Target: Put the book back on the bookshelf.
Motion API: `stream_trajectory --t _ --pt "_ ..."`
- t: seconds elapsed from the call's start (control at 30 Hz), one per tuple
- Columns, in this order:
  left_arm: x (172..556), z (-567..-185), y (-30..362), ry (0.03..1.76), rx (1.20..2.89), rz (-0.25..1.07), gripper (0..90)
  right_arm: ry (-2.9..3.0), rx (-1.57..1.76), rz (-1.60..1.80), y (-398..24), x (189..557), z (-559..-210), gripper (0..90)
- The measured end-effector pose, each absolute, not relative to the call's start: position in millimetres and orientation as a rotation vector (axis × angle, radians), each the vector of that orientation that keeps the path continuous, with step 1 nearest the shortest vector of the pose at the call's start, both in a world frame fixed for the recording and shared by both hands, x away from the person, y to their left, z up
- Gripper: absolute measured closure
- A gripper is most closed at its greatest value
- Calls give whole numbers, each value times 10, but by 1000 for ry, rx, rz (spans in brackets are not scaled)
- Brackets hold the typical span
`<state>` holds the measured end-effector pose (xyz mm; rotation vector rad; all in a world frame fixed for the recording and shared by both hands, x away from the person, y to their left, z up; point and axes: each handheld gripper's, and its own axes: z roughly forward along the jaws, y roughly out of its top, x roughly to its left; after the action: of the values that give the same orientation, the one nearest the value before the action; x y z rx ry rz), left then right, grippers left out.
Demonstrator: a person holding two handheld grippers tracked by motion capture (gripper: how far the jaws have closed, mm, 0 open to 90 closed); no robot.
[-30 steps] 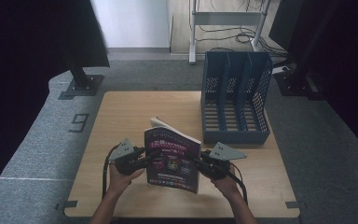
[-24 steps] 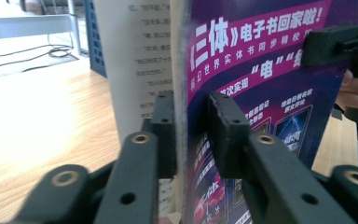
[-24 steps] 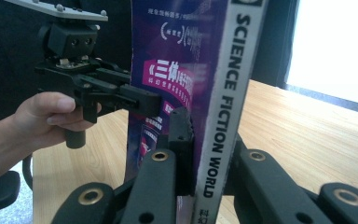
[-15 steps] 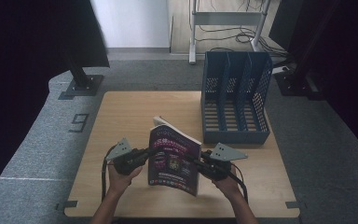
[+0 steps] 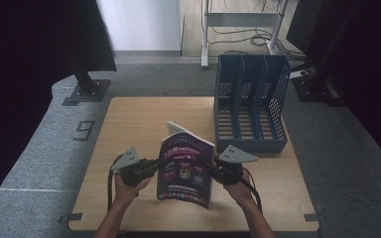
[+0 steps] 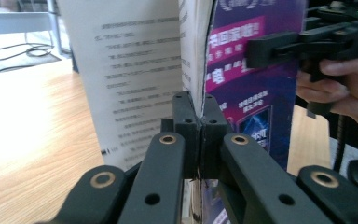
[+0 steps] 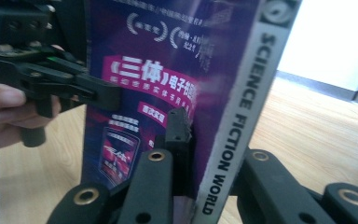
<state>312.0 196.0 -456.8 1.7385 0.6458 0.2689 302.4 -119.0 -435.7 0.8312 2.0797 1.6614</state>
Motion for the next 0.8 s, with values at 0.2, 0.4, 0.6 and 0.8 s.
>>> stream_trajectory --t 0.2,0.4,0.6,0.8 --pt "3148 -4608 1967 689 1731 303 801 2089 706 1645 -1125 2925 -4325 796" --pt "3145 -4567 1911 686 1745 346 885 2071 687 1625 -1110 2925 -4321 796" --pt "3229 -4460 1915 686 1695 426 888 2021 636 1614 -1070 3052 -4240 799" --pt "3230 -4424 1926 667 1684 478 887 1977 612 1578 -1023 3166 -4206 801"
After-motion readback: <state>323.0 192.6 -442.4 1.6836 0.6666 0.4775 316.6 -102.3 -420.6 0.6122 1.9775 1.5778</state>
